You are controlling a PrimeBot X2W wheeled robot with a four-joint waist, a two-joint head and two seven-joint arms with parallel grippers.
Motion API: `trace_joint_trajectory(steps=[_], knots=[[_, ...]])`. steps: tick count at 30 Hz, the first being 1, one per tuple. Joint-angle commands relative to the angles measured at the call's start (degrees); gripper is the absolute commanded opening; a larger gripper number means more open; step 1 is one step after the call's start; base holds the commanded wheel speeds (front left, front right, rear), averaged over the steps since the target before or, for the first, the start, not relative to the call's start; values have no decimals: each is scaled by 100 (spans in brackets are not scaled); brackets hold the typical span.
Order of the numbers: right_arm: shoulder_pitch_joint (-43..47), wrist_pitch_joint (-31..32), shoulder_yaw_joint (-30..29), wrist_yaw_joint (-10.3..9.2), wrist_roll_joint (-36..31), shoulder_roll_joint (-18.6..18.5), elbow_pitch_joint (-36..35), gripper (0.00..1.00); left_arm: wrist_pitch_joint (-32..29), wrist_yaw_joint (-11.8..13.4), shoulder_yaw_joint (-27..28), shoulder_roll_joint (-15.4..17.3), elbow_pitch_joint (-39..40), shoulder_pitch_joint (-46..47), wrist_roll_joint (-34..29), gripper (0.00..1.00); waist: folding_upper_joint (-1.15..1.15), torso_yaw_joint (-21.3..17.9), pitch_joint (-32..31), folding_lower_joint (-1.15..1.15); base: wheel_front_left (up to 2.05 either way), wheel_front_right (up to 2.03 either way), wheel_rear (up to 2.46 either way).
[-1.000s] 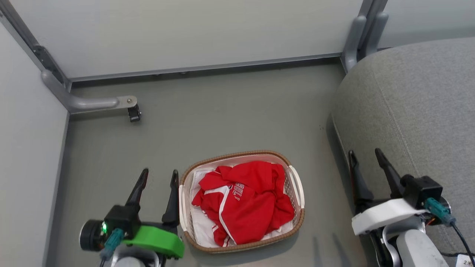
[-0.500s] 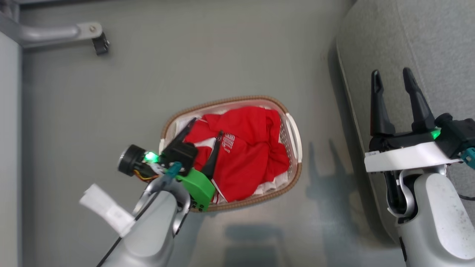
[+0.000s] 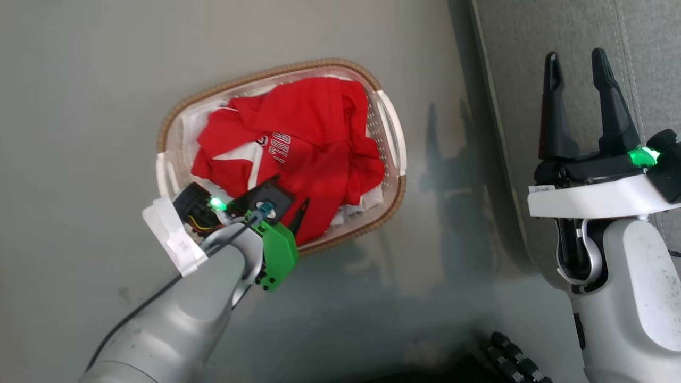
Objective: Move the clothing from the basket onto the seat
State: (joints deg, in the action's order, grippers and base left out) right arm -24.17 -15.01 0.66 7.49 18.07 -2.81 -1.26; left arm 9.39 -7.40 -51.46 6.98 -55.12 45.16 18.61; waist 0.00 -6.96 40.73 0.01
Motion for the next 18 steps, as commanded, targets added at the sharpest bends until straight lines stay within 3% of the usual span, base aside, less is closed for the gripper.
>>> trace_joint_trajectory(steps=[1,12,13,14,16,18], knots=[[-114,-26,10,0,58,-14,-51,100,-32,-12,-73,112,-95,198,112,100,0,-541,655,-1,0,0,0],[-362,-26,142,0,198,-14,-268,100,11,16,-218,281,-935,809,413,100,0,-751,1156,-1,0,0,0],[-367,-26,149,0,190,-15,-273,100,27,22,-213,247,-1005,834,427,74,0,-748,1170,-1,0,0,0],[-368,-26,153,0,181,-15,-279,100,49,22,-212,220,-1060,855,428,39,0,-741,1176,-1,0,0,0],[-367,-26,145,0,154,-15,-277,100,151,27,-239,172,-1135,907,401,0,0,-705,1175,-1,0,0,0],[-369,-26,137,0,119,-15,-251,100,258,23,-278,136,-1190,901,373,0,0,-644,1138,-1,0,0,0]])
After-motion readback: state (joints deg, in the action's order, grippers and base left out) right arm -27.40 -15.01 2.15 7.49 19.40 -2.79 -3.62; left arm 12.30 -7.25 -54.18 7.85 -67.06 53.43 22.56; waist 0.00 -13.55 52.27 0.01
